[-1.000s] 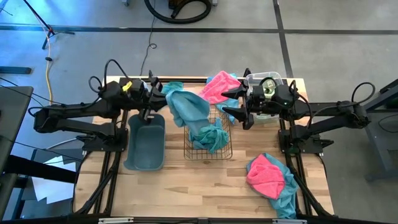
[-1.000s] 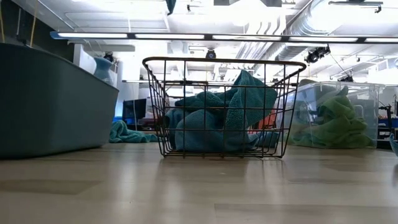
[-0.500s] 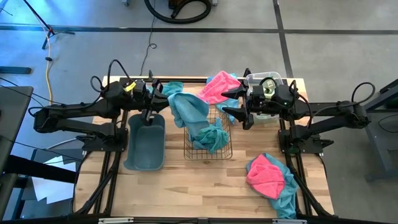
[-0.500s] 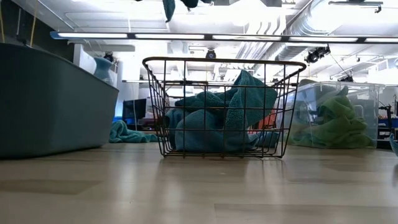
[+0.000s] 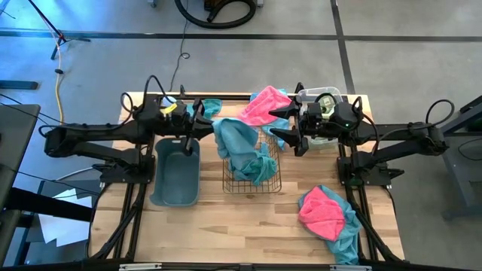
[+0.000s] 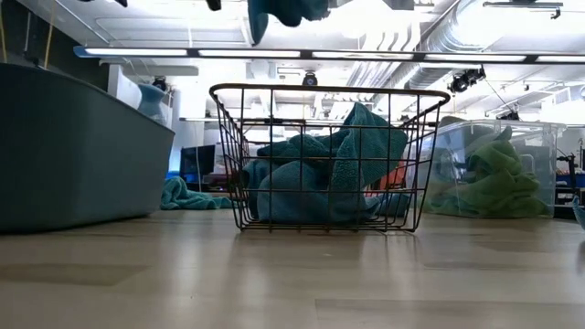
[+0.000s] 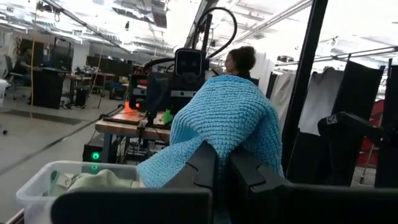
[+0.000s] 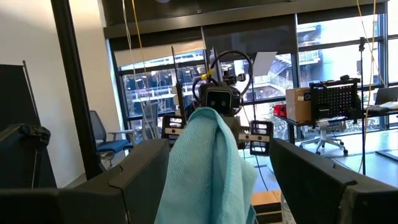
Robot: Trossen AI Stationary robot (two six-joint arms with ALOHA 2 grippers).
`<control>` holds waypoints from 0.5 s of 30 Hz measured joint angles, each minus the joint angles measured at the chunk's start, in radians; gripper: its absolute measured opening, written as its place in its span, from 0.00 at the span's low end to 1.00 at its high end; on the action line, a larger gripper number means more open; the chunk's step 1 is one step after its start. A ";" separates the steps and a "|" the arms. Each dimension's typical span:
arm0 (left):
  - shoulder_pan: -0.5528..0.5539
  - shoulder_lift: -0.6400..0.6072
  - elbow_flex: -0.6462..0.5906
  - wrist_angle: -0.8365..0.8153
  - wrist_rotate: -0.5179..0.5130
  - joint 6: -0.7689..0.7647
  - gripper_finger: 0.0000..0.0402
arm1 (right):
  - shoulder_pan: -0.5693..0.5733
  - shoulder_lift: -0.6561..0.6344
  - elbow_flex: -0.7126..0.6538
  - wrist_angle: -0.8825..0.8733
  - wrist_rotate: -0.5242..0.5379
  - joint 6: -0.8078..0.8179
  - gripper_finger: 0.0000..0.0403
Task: Sort microfiber towel by color & place in baskets
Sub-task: Put the blue towel into the wire basket
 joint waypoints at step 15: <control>0.000 0.194 0.121 0.025 0.000 0.051 0.00 | 0.000 -0.101 0.000 -0.001 0.020 -0.044 0.69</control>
